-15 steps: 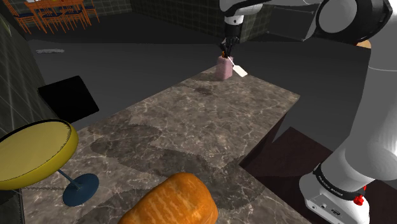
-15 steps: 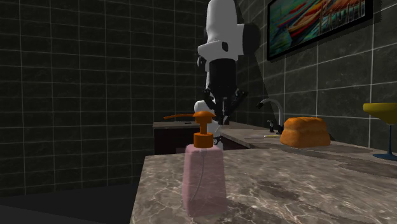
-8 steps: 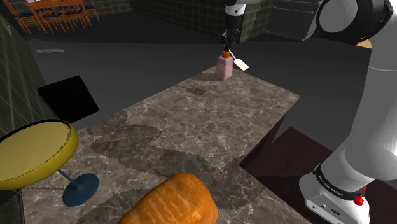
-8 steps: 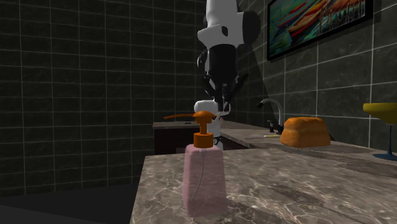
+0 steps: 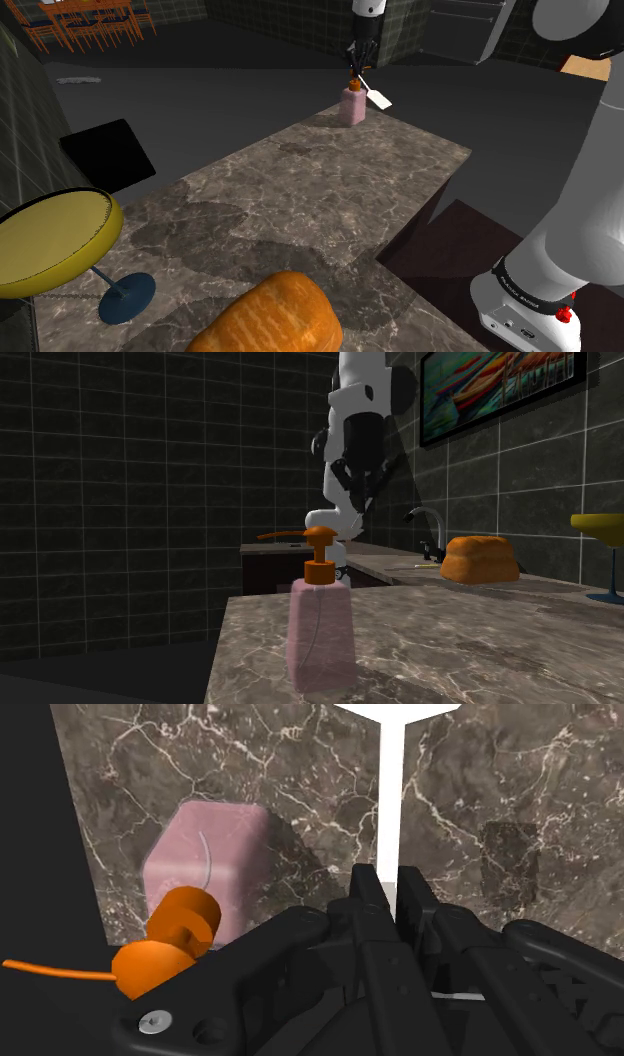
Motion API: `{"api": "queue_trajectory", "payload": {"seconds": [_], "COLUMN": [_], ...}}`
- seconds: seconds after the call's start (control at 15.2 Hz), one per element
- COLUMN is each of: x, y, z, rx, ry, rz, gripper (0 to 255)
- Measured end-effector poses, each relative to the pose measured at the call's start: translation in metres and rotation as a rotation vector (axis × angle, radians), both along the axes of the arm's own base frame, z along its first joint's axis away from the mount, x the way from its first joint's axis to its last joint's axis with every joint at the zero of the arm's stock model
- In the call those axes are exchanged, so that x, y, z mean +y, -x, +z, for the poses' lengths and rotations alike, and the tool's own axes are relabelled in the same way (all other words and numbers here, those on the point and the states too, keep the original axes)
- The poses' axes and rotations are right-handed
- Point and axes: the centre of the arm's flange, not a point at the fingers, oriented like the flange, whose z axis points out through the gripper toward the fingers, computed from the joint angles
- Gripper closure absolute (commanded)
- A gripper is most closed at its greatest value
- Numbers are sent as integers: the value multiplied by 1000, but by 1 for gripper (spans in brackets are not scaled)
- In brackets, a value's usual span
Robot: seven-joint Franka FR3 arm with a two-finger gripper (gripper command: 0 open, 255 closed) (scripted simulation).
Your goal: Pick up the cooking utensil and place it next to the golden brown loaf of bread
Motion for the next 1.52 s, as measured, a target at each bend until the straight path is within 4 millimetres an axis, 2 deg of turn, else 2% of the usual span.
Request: {"api": "queue_trajectory", "payload": {"seconds": [1.06, 1.32, 1.52], "x": [176, 217, 250], "y": [118, 146, 168], "z": [-3, 3, -2], "rx": [0, 0, 0], "ry": [0, 0, 0], "rz": [1, 1, 1], "gripper": [255, 255, 255]}}
